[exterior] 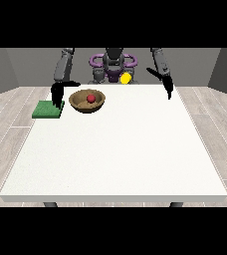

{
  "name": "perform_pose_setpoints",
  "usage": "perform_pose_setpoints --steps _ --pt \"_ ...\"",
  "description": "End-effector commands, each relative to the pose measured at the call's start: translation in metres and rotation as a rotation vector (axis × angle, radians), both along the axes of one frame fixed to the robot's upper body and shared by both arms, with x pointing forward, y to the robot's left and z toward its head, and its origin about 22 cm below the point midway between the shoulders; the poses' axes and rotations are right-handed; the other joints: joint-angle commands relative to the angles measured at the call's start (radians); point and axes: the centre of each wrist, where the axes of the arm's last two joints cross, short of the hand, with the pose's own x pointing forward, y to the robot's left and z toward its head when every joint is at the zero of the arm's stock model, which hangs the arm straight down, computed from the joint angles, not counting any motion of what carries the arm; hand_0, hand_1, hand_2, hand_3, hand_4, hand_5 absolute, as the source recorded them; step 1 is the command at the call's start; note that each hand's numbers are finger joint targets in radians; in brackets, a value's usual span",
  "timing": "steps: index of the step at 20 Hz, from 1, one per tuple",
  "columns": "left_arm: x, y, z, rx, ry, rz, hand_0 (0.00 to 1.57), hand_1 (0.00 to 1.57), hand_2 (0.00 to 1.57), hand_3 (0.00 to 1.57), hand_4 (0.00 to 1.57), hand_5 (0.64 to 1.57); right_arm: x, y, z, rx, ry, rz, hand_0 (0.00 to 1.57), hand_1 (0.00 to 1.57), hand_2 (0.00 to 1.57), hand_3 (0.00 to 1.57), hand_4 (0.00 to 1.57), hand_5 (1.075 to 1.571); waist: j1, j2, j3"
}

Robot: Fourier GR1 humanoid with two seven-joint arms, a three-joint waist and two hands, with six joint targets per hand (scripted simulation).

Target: Pick the cup and pour the ball into the bowl, then pick the bowl and place it on the pad

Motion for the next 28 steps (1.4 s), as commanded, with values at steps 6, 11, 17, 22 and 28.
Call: perform_pose_setpoints --steps 6,11,17,22,28 --pt "0.001 0.003 0.015 -0.010 -0.030 -0.048 0.00 0.00 0.00 0.00 0.00 0.699 0.012 0.039 -0.014 0.058 0.049 -0.033 0.00 0.00 0.00 0.00 0.00 1.570 0.046 0.041 0.0018" --pt "0.010 0.011 0.042 0.011 -0.093 -0.079 0.00 0.00 0.00 0.00 0.00 0.694 0.013 0.045 -0.020 0.081 0.015 -0.092 0.00 0.00 0.00 0.00 0.00 1.569 0.091 0.096 0.0022" --pt "0.032 -0.020 0.067 0.028 -0.202 -0.170 0.00 0.00 0.00 0.00 0.00 0.701 -0.027 0.016 -0.047 -0.296 0.284 -0.088 1.57 1.57 1.57 1.57 1.01 1.532 0.169 0.202 -0.0013" --pt "0.041 -0.031 0.087 0.047 -0.260 -0.238 0.00 0.00 0.00 0.00 0.00 0.711 -0.068 -0.040 -0.049 -0.744 0.292 -0.170 1.57 1.57 1.57 1.57 1.30 1.565 0.252 0.258 -0.0102" --pt "0.050 -0.054 0.098 0.040 -0.256 -0.287 0.00 0.00 0.00 0.00 0.00 0.714 -0.064 -0.083 -0.013 -0.906 0.337 -0.325 1.57 1.57 1.57 1.57 1.27 1.571 0.316 0.235 -0.0097"
